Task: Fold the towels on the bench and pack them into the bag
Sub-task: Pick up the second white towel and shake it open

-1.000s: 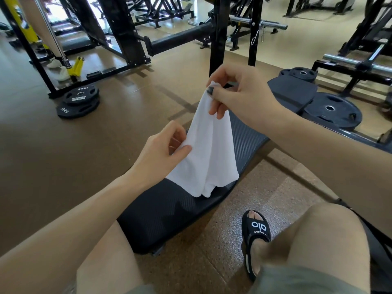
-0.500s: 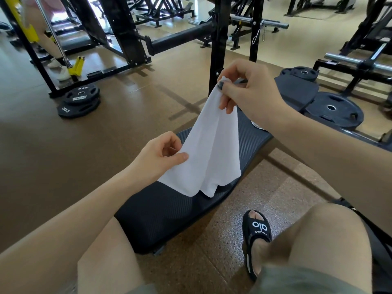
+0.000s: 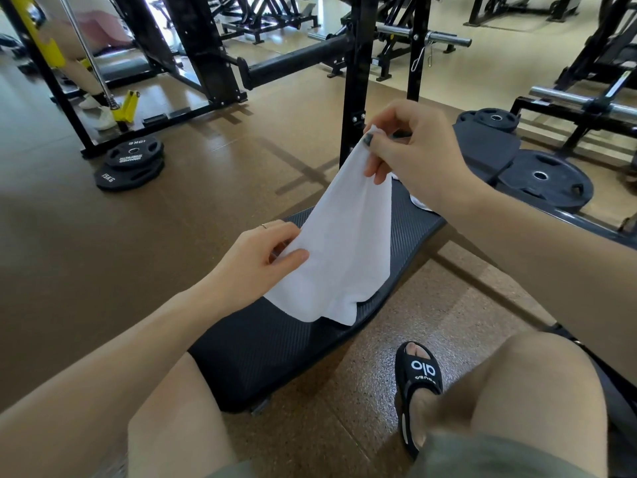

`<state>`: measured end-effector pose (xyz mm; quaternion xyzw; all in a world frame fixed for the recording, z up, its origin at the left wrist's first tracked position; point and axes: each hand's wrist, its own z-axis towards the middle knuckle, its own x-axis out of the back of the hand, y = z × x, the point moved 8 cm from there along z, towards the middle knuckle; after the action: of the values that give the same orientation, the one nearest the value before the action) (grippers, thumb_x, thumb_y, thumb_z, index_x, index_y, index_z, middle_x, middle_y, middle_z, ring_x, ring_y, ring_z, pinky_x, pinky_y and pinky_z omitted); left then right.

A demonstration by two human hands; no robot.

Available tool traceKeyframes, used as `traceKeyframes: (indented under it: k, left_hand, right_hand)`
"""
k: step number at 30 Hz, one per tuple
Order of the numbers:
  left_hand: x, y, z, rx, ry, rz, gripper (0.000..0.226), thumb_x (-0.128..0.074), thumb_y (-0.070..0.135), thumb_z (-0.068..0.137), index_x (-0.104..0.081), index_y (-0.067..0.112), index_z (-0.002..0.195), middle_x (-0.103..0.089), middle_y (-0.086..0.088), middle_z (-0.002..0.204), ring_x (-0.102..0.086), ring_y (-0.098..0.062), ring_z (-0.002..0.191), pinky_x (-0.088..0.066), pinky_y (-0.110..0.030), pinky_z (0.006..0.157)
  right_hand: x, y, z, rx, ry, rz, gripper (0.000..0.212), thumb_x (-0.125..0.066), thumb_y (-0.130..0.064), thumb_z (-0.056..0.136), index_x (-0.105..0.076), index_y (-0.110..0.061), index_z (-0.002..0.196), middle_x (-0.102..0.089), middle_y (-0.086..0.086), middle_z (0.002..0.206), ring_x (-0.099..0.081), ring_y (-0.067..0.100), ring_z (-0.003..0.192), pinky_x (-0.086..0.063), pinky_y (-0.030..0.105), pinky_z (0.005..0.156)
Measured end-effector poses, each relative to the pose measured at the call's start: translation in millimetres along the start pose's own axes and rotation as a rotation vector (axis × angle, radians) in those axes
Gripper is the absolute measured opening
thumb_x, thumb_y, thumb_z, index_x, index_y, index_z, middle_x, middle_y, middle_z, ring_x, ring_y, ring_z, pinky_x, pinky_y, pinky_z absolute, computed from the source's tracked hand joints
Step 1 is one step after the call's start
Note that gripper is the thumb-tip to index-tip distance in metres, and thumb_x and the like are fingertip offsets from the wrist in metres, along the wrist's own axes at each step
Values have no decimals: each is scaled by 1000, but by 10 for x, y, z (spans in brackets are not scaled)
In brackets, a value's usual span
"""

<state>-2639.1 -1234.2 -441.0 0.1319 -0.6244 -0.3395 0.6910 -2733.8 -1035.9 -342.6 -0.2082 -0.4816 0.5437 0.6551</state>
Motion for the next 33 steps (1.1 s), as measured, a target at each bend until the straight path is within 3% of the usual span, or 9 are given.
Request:
traceKeyframes:
  k: [3, 8, 10, 14, 19, 24, 27, 33]
  left_hand:
    - [-65, -44, -74, -56, -94, 118, 34, -57, 34, 102, -43, 22, 73, -45, 4, 73, -44, -17, 69, -39, -30, 64]
    - [17, -259, -236, -46, -68, 230, 38, -44, 41, 105, -28, 31, 72, -39, 6, 74, -41, -19, 66, -39, -32, 61]
    - [157, -349, -265, -35, -2, 211, 35, -44, 38, 105, -34, 26, 74, -40, 7, 77, -44, -19, 68, -42, -35, 63]
    - [492, -428, -261, -55, 128, 222, 26, -55, 31, 103, -56, 20, 80, -51, 8, 84, -52, -18, 74, -43, -28, 69]
    - [779, -472, -184, -22, 165, 244, 21, -75, 19, 91, -64, 19, 73, -58, 5, 89, -55, -17, 74, -45, -30, 72]
    - [950, -379, -122, -35, 146, 260, 11, -78, 15, 88, -74, 16, 78, -65, 7, 94, -61, -14, 81, -46, -20, 79]
    - [1021, -337, -97, -65, 135, 274, 4, -76, 11, 90, -78, 14, 88, -70, 6, 98, -63, -7, 90, -46, -11, 84]
    - [1068, -324, -58, -97, 87, 344, 6, -72, 13, 93, -75, 18, 92, -68, 5, 92, -63, -16, 84, -47, -29, 81]
  right_hand:
    - [44, 48, 13, -22, 23, -18, 13, -56, -5, 99, -62, -12, 90, -67, 0, 69, -72, 24, 59, -62, 41, 65]
    - [126, 206, 10, -67, 50, -58, 17, -56, -7, 100, -62, -16, 88, -66, -6, 64, -72, 25, 61, -61, 36, 68]
    - [164, 264, 6, -81, 53, -73, 19, -55, -6, 101, -61, -18, 87, -65, -7, 64, -72, 23, 60, -61, 34, 66]
    - [220, 412, 8, -126, 21, -35, 9, -55, -2, 100, -62, -7, 97, -65, 4, 79, -75, 24, 67, -63, 40, 71]
    - [196, 483, -29, -156, -95, -69, 12, -52, -2, 102, -60, -11, 102, -67, 18, 100, -77, 21, 75, -64, 36, 77]
    - [147, 404, -92, -72, -221, -267, 26, -40, 3, 102, -57, -17, 105, -60, 10, 103, -75, 13, 73, -60, 23, 66]
    - [106, 367, -125, 9, -293, -390, 34, -34, 6, 101, -60, -17, 100, -54, 10, 108, -73, 9, 77, -61, 26, 76]
    - [56, 375, -170, 27, -350, -481, 34, -36, 4, 101, -63, -17, 102, -50, 6, 106, -71, 3, 76, -56, 18, 76]
